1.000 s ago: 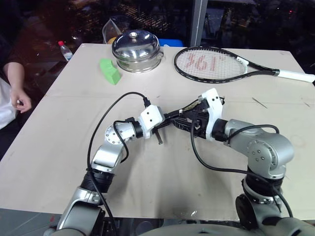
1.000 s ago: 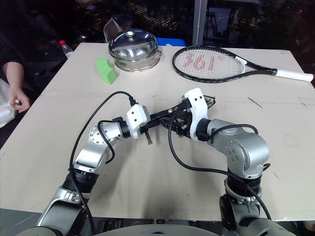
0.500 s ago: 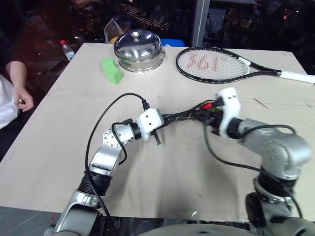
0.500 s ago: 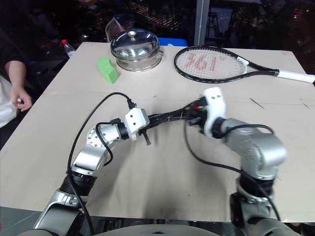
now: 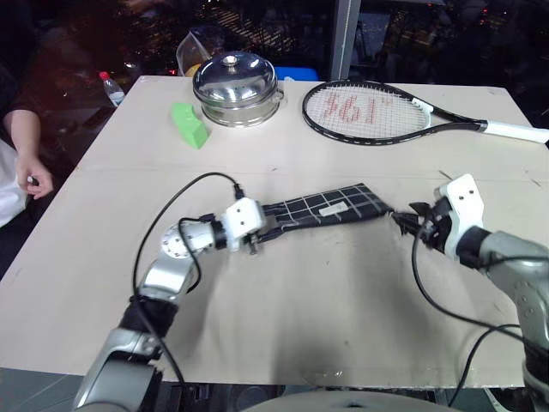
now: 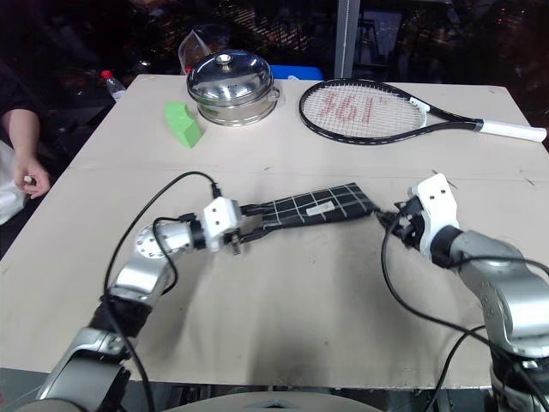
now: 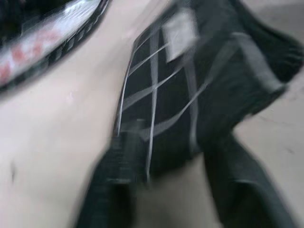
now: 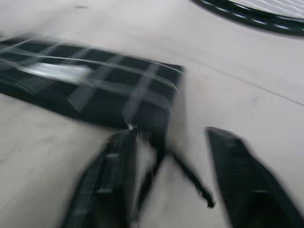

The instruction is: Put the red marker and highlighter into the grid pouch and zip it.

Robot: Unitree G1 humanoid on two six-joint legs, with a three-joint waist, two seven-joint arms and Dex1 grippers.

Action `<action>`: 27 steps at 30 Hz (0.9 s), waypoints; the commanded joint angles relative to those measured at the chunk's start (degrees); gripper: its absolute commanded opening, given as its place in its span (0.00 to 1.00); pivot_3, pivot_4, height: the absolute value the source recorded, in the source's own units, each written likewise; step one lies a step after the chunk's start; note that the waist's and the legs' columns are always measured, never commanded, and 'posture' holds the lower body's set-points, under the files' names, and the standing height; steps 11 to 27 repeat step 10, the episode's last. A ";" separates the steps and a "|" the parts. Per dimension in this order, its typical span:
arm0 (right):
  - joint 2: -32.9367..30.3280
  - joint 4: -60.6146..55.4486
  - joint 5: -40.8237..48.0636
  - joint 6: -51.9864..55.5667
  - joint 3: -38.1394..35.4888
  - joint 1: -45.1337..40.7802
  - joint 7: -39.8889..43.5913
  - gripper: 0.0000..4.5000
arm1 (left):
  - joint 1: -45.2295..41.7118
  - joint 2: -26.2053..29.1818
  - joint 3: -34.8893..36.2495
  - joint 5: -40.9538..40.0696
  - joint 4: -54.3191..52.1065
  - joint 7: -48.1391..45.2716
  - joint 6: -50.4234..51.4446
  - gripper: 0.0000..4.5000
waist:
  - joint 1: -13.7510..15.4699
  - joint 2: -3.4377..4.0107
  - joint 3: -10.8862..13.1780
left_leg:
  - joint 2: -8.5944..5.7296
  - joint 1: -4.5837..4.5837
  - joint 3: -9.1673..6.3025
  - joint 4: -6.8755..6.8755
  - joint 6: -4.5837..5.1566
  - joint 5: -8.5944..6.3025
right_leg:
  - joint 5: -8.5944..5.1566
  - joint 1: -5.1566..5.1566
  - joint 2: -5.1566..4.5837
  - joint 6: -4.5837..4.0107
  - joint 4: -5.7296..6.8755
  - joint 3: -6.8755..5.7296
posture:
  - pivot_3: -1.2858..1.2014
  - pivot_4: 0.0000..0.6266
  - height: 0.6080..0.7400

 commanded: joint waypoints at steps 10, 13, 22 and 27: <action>-4.01 -0.55 3.99 -33.64 -25.53 27.17 23.37 0.95 | 32.30 9.39 27.52 -20.75 -27.70 -1.35 21.30 0.84 | 0.69 0.13 0.09 | 0.00 1.07 -0.12 -0.11 -0.34 -0.19 | -0.23 0.95 -0.50 -0.19 -0.21 -0.19 | 0.52 0.24 1.00; -4.01 -0.55 3.99 -33.64 -25.53 27.17 23.37 0.95 | 32.30 9.39 27.52 -20.75 -27.70 -1.35 21.30 0.84 | 0.69 0.13 0.09 | 0.00 1.07 -0.12 -0.11 -0.34 -0.19 | -0.23 0.95 -0.50 -0.19 -0.21 -0.19 | 0.52 0.24 1.00; -4.01 -0.55 3.99 -33.64 -25.53 27.17 23.37 0.95 | 32.30 9.39 27.52 -20.75 -27.70 -1.35 21.30 0.84 | 0.69 0.13 0.09 | 0.00 1.07 -0.12 -0.11 -0.34 -0.19 | -0.23 0.95 -0.50 -0.19 -0.21 -0.19 | 0.52 0.24 1.00; -4.01 -0.55 3.99 -33.64 -25.53 27.17 23.37 0.95 | 32.30 9.39 27.52 -20.75 -27.70 -1.35 21.30 0.84 | 0.69 0.13 0.09 | 0.00 1.07 -0.12 -0.11 -0.34 -0.19 | -0.23 0.95 -0.50 -0.19 -0.21 -0.19 | 0.52 0.24 1.00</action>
